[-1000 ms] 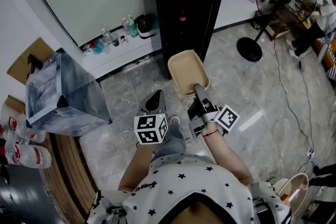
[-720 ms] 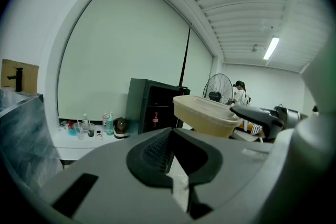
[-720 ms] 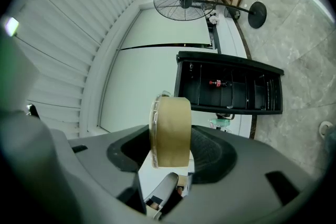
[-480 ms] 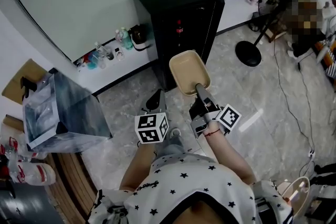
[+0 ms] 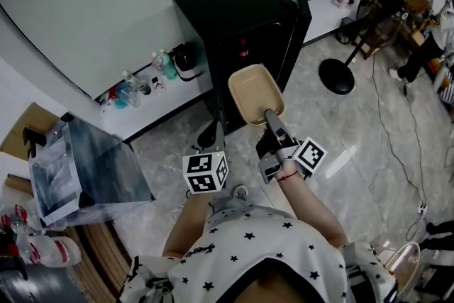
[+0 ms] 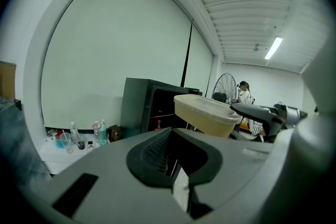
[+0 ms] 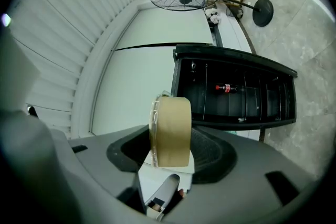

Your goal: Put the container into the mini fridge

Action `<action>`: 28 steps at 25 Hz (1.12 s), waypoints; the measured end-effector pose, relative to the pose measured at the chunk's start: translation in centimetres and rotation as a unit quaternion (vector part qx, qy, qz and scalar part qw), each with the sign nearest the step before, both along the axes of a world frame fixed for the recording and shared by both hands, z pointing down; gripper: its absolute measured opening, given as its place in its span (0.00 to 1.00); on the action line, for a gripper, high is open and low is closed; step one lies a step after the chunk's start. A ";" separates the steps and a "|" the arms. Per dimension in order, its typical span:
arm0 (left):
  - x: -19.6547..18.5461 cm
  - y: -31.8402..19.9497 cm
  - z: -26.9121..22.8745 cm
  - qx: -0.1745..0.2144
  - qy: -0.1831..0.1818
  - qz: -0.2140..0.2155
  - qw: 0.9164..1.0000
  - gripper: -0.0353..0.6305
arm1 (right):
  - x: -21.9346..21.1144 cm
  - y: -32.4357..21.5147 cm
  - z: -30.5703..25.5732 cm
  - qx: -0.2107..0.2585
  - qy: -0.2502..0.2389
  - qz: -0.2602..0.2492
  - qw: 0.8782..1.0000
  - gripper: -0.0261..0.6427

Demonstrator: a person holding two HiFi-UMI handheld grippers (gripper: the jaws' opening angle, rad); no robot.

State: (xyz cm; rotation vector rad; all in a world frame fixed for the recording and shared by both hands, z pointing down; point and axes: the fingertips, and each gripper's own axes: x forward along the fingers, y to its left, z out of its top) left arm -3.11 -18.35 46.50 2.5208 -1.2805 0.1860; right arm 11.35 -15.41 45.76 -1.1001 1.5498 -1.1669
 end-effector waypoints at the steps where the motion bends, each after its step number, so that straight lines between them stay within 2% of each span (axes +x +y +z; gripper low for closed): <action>1: 0.0 -0.7 0.1 -0.002 0.001 0.000 1.000 0.07 | 0.1 -0.7 0.0 -0.001 0.000 0.001 1.000 0.36; 13: 0.4 -5.8 1.5 -0.016 0.002 0.002 1.000 0.07 | 1.2 -6.4 1.3 -0.014 -0.005 0.009 1.000 0.36; 28: 1.5 -11.2 2.0 -0.017 0.000 -0.048 0.999 0.07 | 3.0 -13.7 2.2 -0.016 -0.014 -0.034 0.999 0.36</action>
